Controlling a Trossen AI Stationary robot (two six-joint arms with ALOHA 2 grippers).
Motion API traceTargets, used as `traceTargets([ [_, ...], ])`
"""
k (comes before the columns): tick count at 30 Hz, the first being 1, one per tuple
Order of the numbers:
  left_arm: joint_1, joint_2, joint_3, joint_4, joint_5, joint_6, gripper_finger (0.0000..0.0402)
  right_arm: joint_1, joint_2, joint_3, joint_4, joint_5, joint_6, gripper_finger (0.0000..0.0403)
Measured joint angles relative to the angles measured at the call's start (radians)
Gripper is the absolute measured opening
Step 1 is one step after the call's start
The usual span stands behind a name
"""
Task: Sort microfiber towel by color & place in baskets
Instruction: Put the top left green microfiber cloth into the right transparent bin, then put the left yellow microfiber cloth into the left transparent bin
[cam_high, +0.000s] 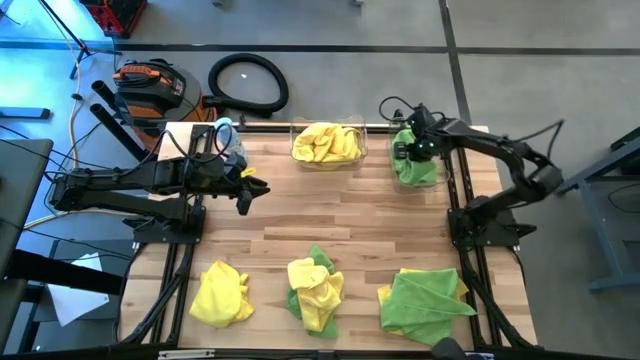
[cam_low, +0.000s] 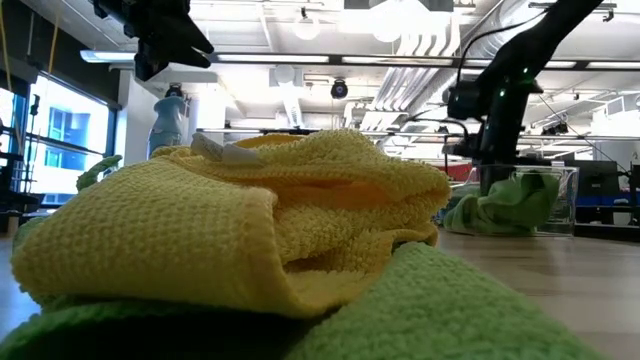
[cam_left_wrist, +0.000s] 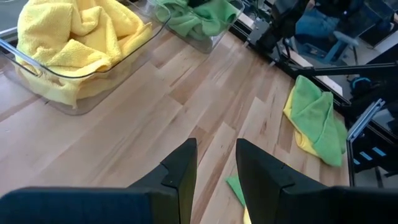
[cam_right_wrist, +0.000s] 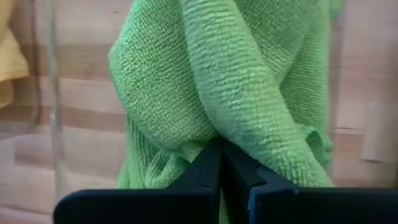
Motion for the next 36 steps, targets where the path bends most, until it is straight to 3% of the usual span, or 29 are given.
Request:
traceTargets([
  [6, 0.000, 0.000, 0.000, 0.000, 0.000, -0.004, 0.0099, -0.008, 0.087, 0.000, 0.016, -0.013, -0.004, 0.0001],
  [12, 0.000, 0.000, 0.000, 0.000, 0.000, -0.004, 0.0099, -0.008, 0.069, 0.000, 0.009, -0.034, -0.035, 0.0002],
  [29, 0.000, 0.000, 0.000, -0.001, -0.057, 0.041, 0.0099, -0.006, -0.302, 0.000, -0.059, -0.026, 0.001, 0.0000],
  [36, -0.009, 0.013, 0.007, -0.004, -0.082, 0.043, 0.0094, 0.060, -0.387, 0.000, -0.095, -0.029, -0.002, 0.0000],
])
